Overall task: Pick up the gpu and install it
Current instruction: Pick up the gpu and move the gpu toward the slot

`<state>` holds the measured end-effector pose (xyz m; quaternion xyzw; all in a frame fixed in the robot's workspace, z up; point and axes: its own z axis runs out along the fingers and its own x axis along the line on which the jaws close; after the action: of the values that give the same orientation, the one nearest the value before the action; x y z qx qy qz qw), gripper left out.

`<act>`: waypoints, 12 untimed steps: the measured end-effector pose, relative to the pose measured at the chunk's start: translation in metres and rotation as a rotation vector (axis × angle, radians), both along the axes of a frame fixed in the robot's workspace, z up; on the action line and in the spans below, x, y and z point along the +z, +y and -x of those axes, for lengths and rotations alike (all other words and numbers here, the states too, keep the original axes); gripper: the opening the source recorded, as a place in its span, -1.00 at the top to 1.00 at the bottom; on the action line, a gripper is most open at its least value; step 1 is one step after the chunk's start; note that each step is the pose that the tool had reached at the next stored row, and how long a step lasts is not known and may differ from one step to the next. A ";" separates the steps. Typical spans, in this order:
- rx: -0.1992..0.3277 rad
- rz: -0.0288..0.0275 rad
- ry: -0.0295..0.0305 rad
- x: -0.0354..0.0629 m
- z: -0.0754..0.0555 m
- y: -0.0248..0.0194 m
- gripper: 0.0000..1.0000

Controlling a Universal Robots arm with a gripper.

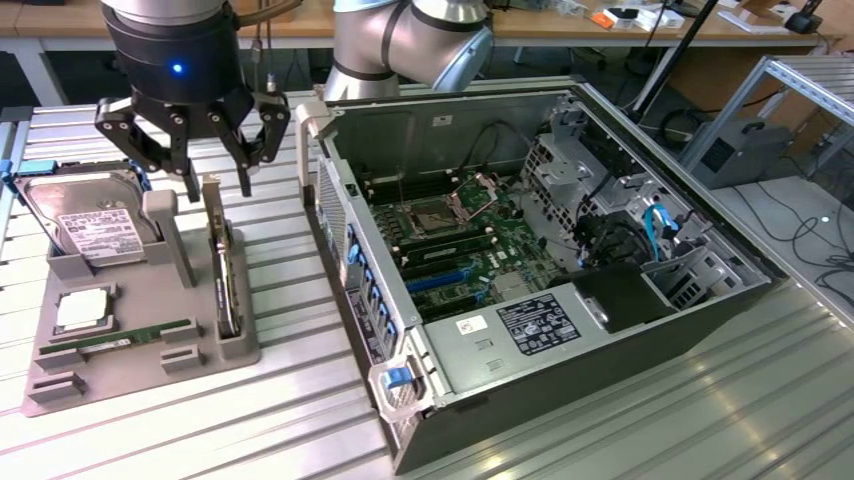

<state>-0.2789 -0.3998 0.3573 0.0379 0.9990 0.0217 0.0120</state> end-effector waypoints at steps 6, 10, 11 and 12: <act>0.000 0.0000 0.0000 -0.0023 0.002 -0.0001 0.00; 0.000 0.0000 -0.0001 -0.0053 0.002 -0.0010 0.00; 0.000 -0.0001 -0.0001 -0.0066 0.002 -0.0014 0.00; 0.000 0.0000 0.0000 -0.0076 0.002 -0.0016 0.00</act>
<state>-0.2805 -0.4015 0.3497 0.0379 0.9990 0.0216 0.0120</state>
